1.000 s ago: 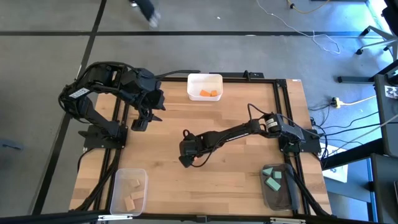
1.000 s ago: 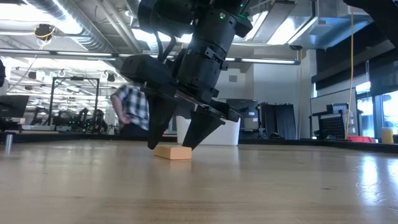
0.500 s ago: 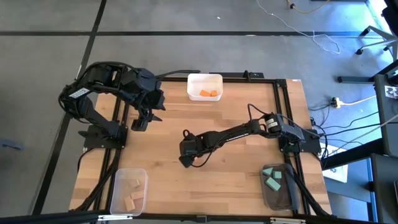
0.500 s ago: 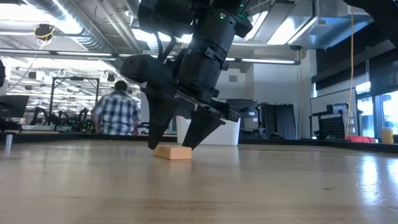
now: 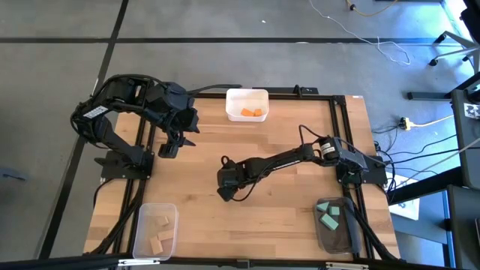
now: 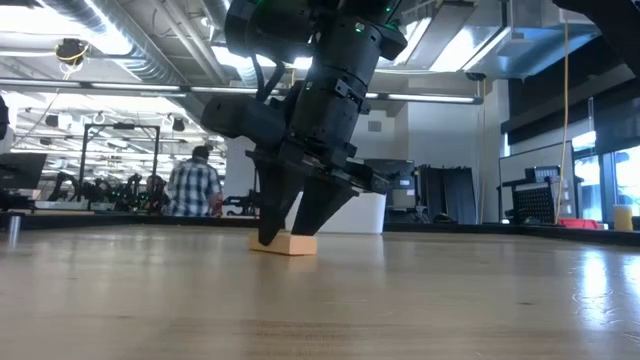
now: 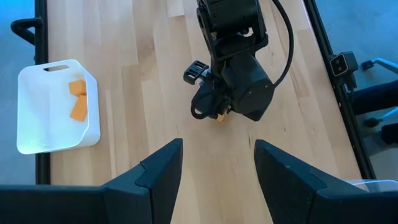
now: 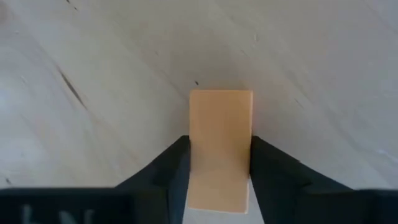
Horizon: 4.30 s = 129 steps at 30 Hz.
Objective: Sort & place blocks by color
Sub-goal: Put the orange block into the white bin, then return to Home Position
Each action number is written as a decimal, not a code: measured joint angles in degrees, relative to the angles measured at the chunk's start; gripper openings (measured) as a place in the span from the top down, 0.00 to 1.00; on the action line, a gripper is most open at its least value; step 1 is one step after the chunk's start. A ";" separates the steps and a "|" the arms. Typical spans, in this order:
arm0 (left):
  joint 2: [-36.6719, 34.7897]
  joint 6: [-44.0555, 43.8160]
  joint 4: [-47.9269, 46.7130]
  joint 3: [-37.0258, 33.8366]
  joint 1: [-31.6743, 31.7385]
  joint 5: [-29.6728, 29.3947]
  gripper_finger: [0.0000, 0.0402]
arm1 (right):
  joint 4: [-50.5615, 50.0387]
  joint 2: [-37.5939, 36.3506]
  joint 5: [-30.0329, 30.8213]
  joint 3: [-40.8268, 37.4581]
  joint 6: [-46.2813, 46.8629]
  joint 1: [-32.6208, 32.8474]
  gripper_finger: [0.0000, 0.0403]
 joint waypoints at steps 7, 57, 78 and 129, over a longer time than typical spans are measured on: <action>0.00 -0.02 0.41 0.00 0.00 0.00 0.52 | 0.03 0.00 0.35 0.00 0.01 0.03 0.68; 0.02 -2.20 -1.03 0.00 5.63 -7.45 0.52 | -39.34 -0.67 6.60 33.67 -46.74 -33.71 0.68; 0.00 -5.08 -0.97 0.00 13.89 -7.45 0.52 | -31.32 11.79 -7.32 33.66 -63.53 -49.14 0.68; 1.02 -3.92 3.71 0.07 17.88 -6.14 0.52 | -39.97 -13.26 -9.41 34.93 -61.27 -40.96 0.99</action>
